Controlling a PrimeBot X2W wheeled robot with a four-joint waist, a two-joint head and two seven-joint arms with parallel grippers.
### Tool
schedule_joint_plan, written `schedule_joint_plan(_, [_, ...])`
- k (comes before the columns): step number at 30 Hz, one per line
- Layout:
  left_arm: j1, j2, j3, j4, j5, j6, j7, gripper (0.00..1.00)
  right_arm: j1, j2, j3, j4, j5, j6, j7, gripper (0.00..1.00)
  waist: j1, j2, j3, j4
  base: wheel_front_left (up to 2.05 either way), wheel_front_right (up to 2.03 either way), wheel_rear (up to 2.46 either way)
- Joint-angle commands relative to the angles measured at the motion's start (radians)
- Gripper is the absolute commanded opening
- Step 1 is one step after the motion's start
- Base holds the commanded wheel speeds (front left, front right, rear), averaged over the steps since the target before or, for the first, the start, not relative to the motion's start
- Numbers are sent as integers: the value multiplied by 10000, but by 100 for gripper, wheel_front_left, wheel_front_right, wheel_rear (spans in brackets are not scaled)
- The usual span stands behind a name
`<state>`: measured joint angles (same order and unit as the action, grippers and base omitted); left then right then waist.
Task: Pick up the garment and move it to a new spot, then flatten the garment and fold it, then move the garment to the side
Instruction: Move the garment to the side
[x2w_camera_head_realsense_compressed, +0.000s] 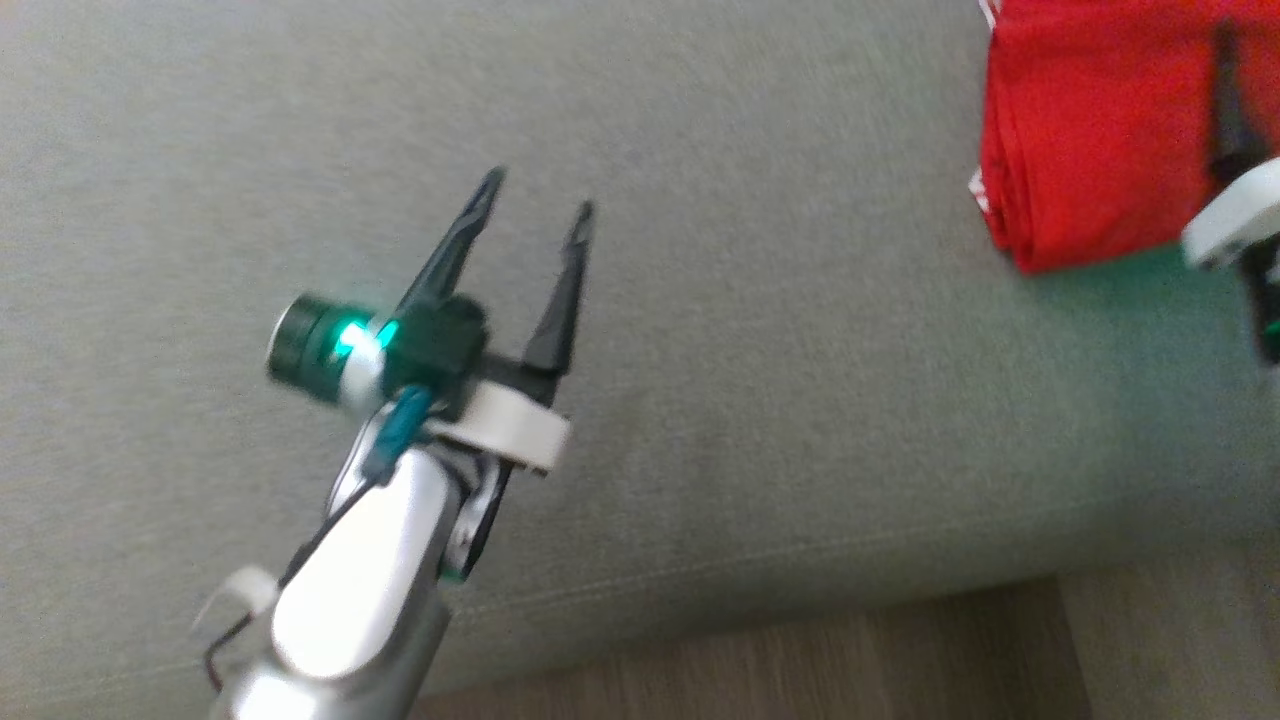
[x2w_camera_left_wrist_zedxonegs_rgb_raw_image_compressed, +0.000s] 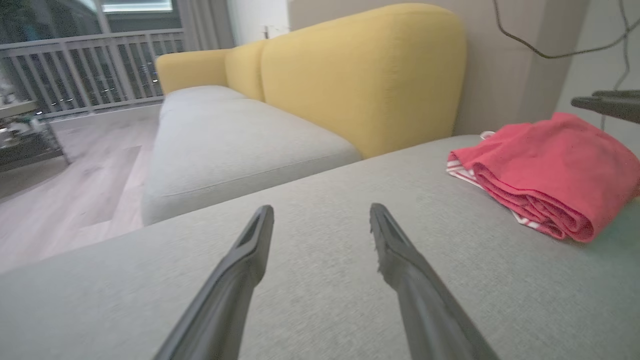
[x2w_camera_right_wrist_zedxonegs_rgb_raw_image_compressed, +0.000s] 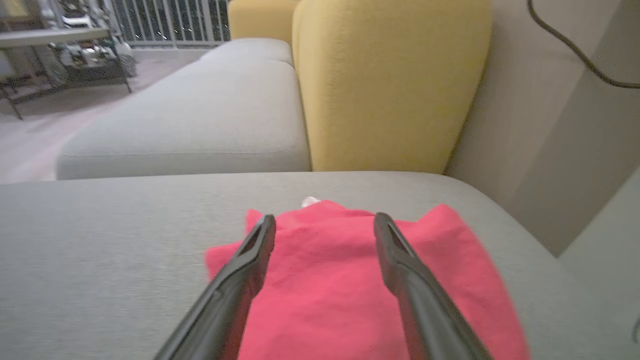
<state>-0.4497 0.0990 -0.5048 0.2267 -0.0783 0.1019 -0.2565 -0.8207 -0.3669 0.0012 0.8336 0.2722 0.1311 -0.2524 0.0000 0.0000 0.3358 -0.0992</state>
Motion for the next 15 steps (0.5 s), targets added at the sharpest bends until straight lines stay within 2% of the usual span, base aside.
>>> schedule_joint_plan(1, [263, 210, 570, -546, -218, 143, -50, 100, 332, 113, 103, -566, -58, -4, -88, 100, 0, 0, -1002, 779, 0, 0, 0])
schedule_joint_plan(5, [979, 194, 1060, -972, -557, 317, -51, 100, 988, 416, 159, -1219, -54, -4, -68, 100, 0, 0, -1522, 1148, 0, 0, 0])
schedule_joint_plan(15, [2953, -157, 2331, -1654, -981, 556, -52, 100, 3689, 1514, 198, -3928, 384, -4, -81, 100, 0, 0, -2773, 2262, 0, 0, 0])
